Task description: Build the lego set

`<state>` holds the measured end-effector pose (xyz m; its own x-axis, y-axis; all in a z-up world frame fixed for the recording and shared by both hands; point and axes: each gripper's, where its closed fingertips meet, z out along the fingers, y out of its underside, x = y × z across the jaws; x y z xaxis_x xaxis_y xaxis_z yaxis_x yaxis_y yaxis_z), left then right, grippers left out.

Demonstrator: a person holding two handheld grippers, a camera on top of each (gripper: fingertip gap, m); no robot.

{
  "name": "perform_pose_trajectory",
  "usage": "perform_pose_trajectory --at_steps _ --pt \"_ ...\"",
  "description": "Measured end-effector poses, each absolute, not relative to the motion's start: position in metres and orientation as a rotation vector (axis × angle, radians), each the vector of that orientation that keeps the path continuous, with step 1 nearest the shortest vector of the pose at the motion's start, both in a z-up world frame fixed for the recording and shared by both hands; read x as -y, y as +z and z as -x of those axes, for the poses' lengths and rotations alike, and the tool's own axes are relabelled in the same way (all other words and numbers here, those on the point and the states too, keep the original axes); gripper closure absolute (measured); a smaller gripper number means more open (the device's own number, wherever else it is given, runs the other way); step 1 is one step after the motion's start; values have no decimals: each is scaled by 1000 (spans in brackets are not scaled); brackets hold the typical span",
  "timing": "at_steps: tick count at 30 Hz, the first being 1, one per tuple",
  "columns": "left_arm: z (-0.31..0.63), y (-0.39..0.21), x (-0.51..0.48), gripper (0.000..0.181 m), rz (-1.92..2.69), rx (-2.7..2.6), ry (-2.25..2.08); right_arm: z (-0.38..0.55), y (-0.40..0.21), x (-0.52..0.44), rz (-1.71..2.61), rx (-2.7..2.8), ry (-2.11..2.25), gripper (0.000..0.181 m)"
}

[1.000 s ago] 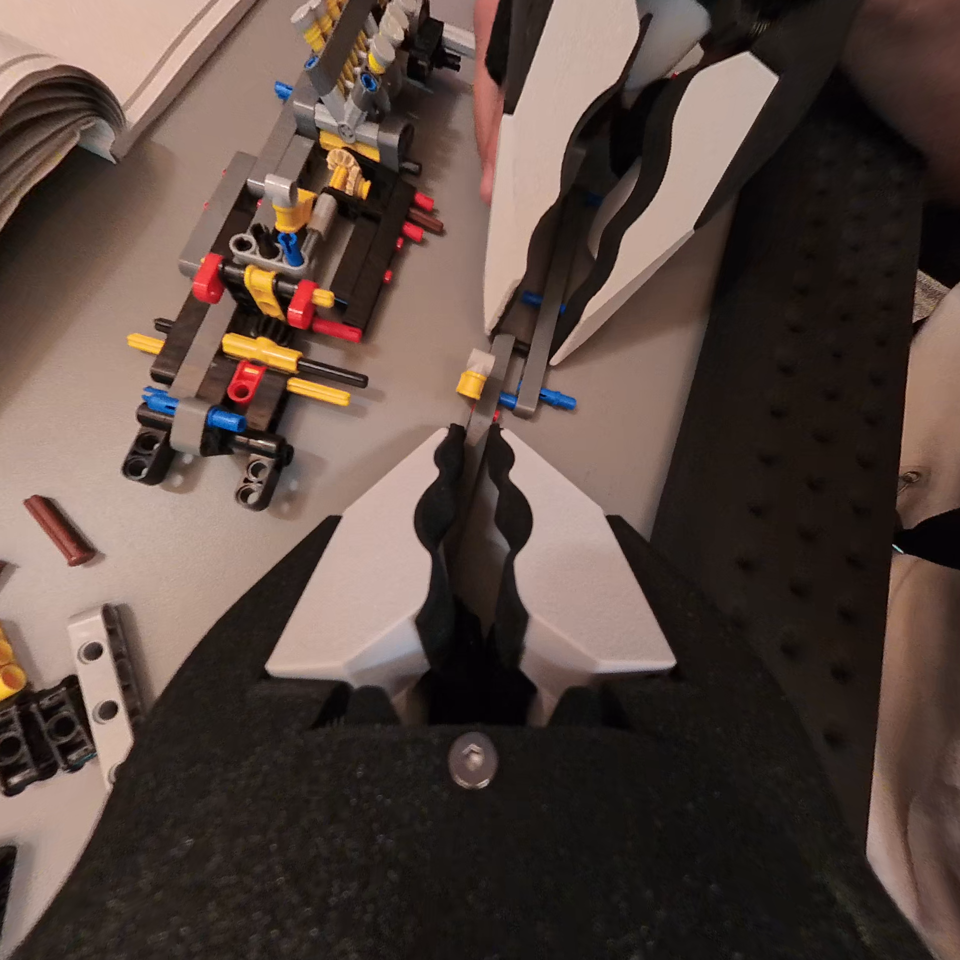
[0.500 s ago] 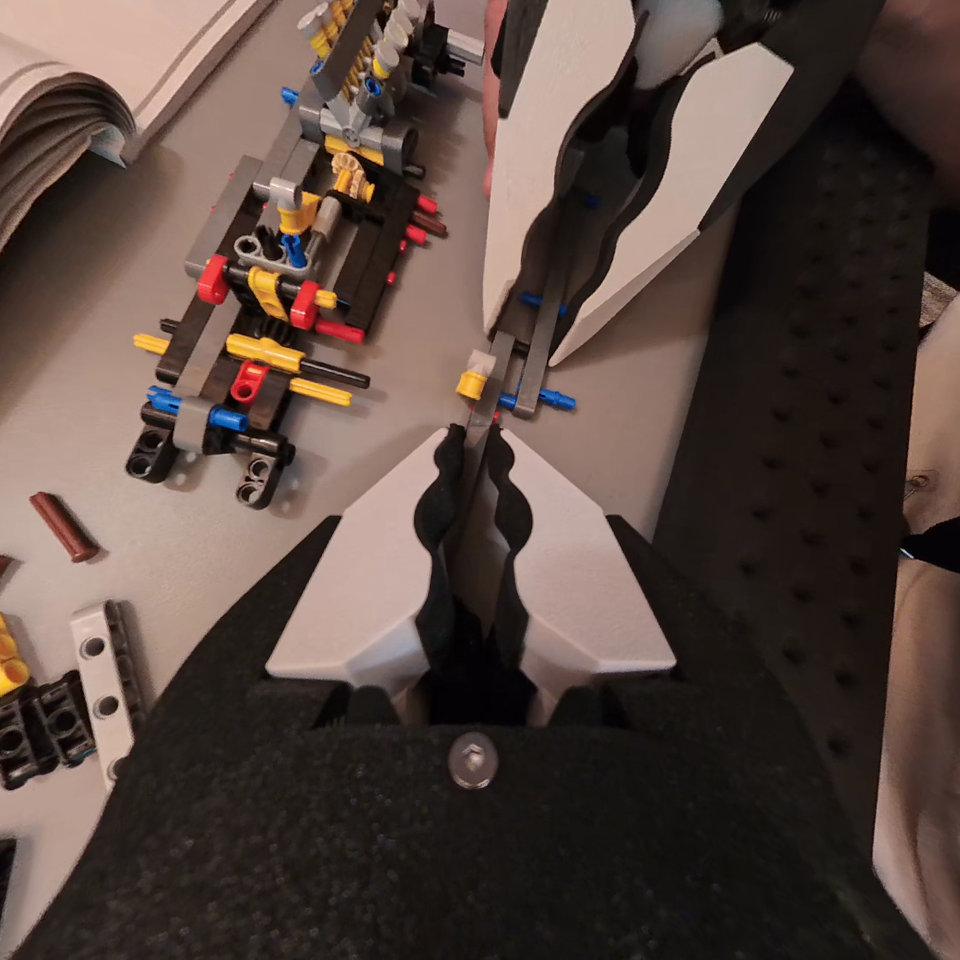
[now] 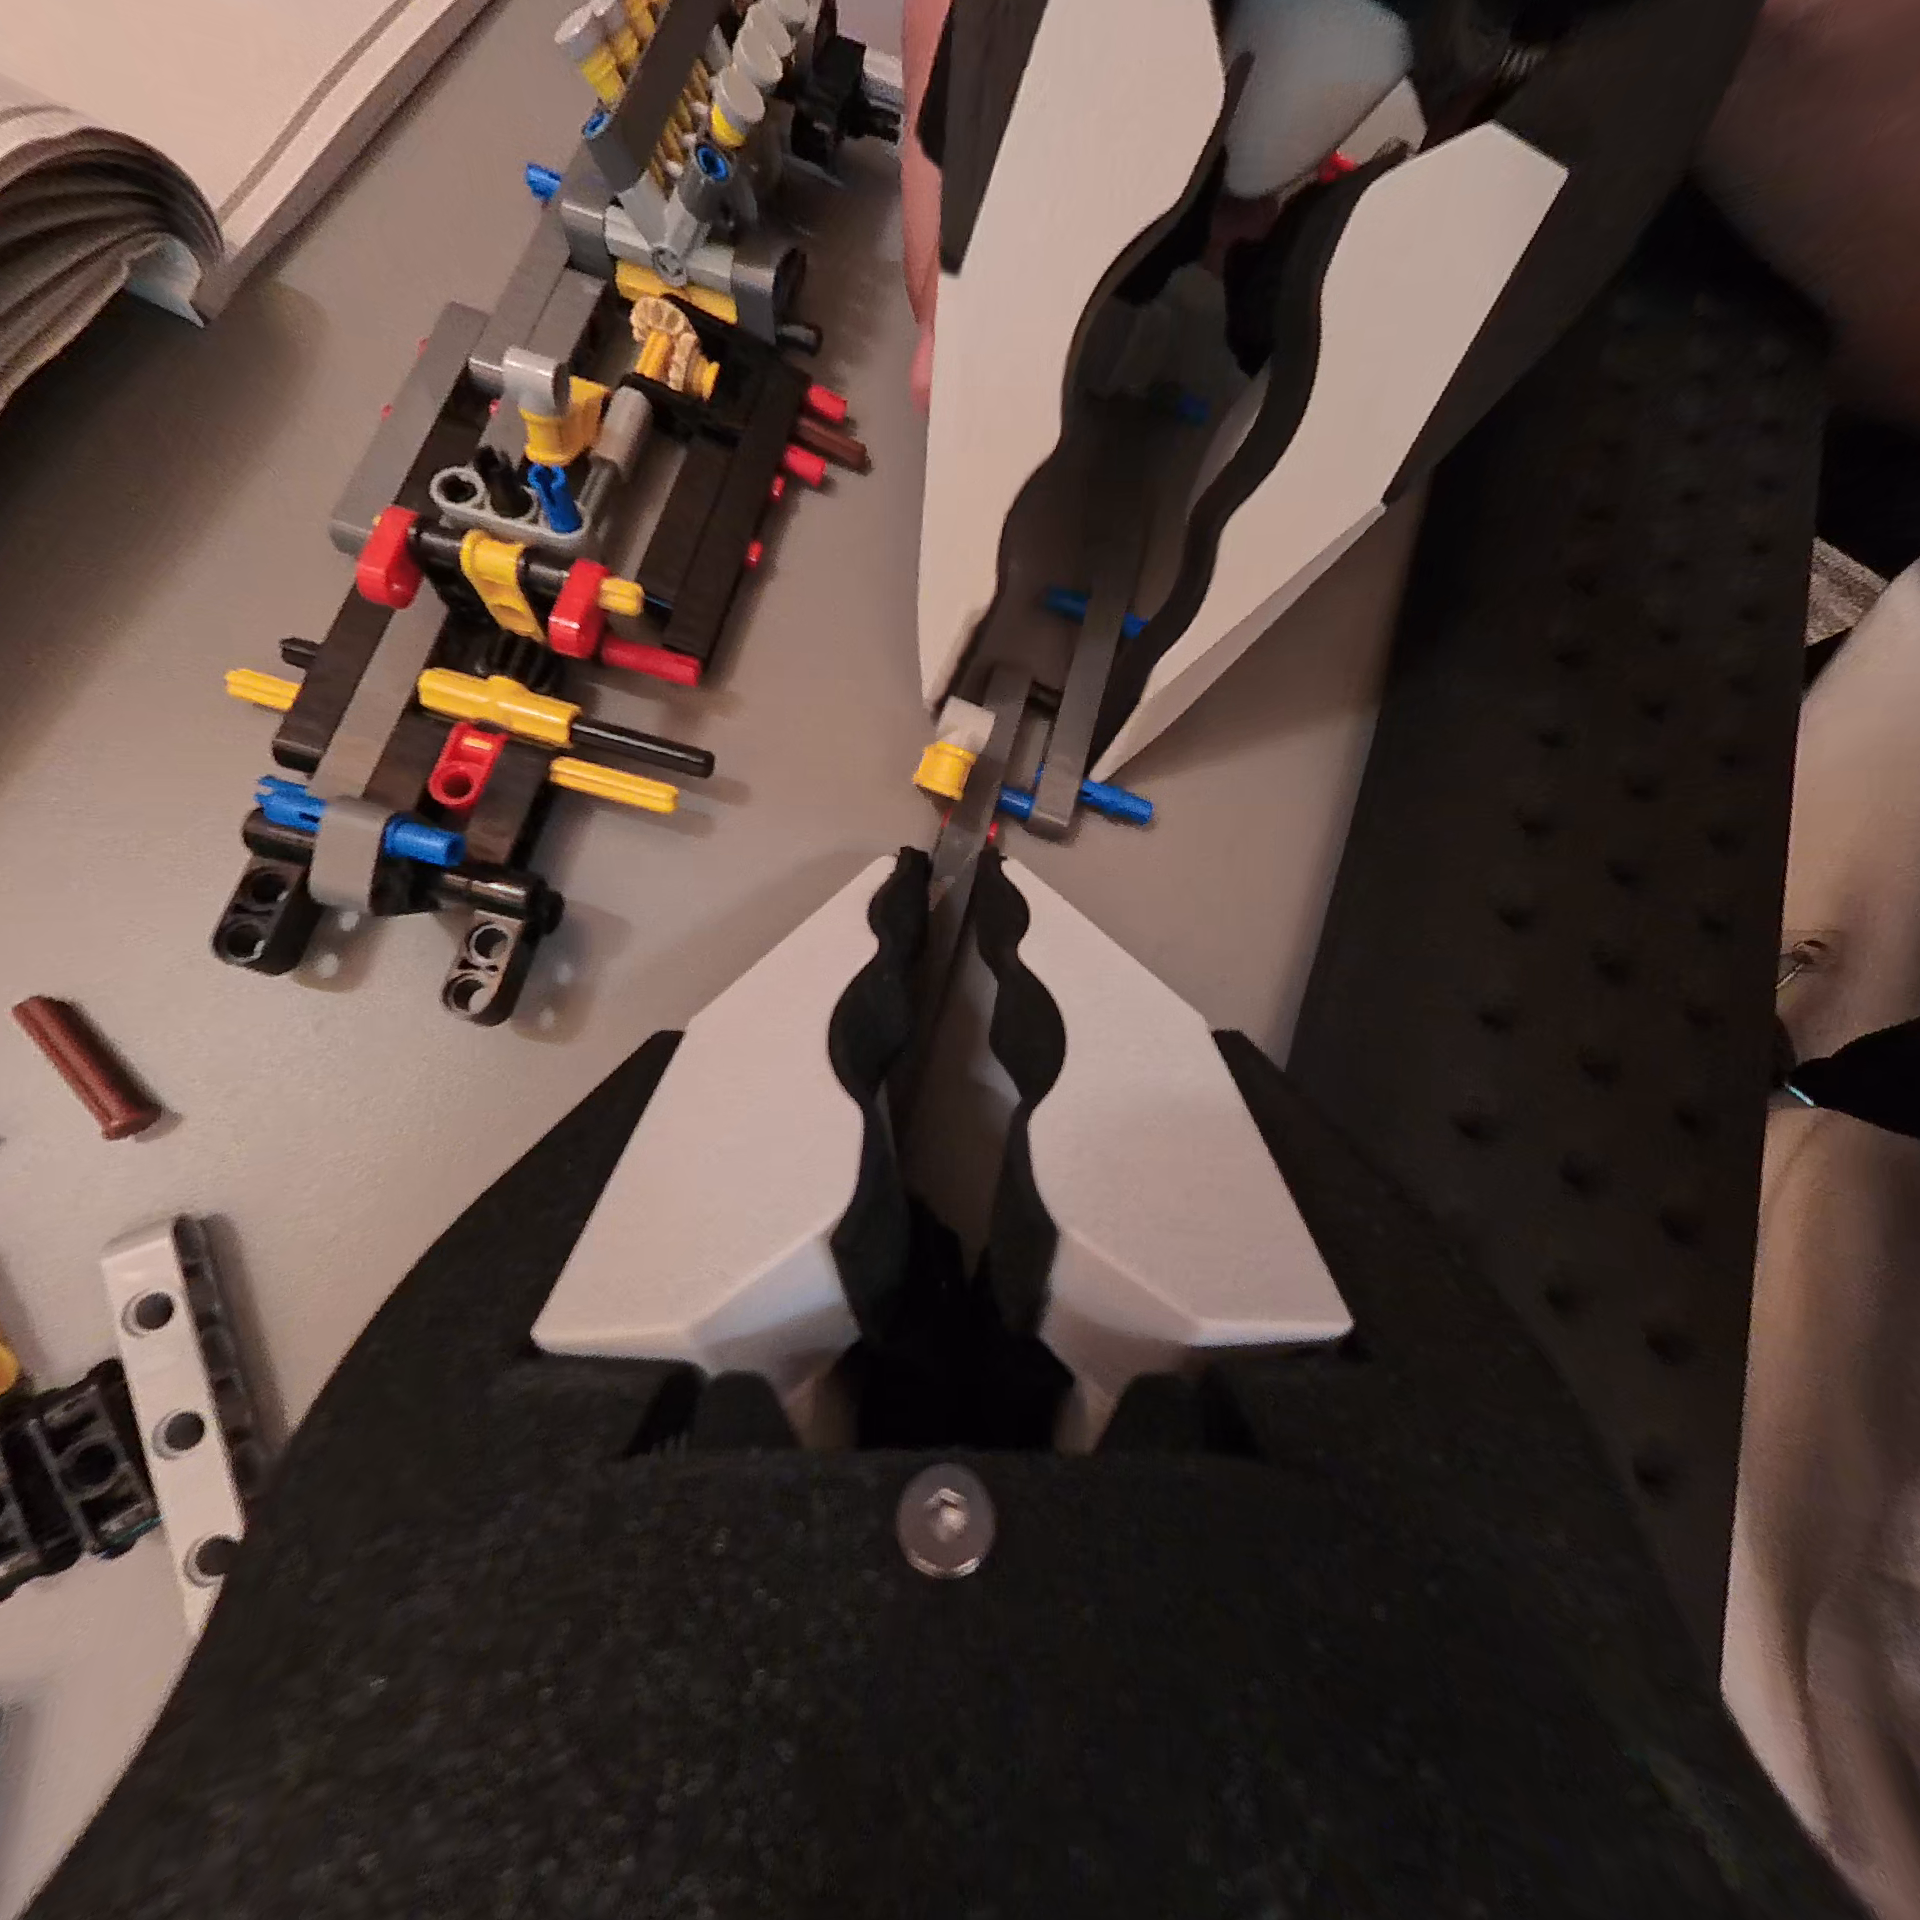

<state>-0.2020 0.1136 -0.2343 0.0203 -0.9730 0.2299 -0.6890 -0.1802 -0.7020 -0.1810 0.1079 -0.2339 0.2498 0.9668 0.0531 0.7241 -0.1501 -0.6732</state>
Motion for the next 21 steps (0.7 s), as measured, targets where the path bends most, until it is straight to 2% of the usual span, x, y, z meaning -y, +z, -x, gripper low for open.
perform_pose_trajectory --at_steps 2,21 --pt "202 -234 -114 173 1908 -1692 -969 182 -235 -105 1954 1543 574 159" --pt "201 -232 -113 173 1929 -1687 -1051 181 -235 -105 1932 1549 564 159"
